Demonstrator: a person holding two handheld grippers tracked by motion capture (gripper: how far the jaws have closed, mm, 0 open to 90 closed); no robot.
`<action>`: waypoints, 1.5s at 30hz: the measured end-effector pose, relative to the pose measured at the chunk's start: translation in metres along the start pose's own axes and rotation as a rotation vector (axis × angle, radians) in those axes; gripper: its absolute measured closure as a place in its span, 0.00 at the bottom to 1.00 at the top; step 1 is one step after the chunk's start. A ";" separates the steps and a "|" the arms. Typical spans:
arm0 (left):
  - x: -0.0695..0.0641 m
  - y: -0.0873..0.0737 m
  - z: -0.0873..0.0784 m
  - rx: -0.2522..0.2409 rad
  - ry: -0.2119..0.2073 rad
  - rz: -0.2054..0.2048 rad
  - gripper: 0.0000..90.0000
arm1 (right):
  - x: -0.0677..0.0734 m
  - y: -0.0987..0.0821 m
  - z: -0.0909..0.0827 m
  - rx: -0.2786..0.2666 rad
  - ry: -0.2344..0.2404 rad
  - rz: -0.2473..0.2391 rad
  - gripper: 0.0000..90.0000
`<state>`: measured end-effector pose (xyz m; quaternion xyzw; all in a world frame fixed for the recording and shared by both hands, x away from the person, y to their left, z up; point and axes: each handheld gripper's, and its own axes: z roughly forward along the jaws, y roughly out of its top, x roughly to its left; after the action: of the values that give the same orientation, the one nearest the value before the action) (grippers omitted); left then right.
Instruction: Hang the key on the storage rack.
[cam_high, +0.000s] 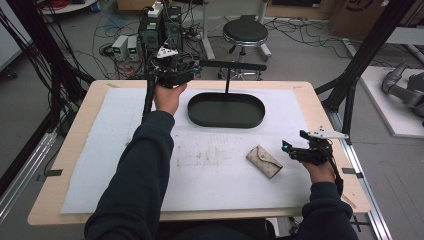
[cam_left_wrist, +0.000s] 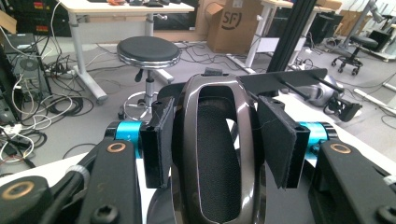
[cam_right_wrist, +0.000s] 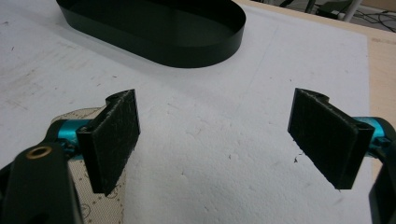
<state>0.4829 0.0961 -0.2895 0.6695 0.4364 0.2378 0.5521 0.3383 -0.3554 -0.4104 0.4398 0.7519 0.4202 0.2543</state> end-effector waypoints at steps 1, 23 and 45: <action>0.000 0.000 0.002 -0.002 -0.002 -0.006 0.54 | 0.000 0.000 0.000 0.000 0.000 0.000 0.19; 0.006 0.004 0.022 -0.006 0.077 -0.024 0.54 | -0.001 -0.001 -0.003 -0.004 0.004 0.000 0.19; 0.020 -0.060 0.042 0.185 0.069 -0.056 0.54 | 0.001 -0.001 -0.003 -0.003 0.003 -0.005 0.19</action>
<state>0.5075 0.0908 -0.3611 0.6965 0.4937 0.2039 0.4791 0.3349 -0.3558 -0.4092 0.4368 0.7527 0.4214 0.2549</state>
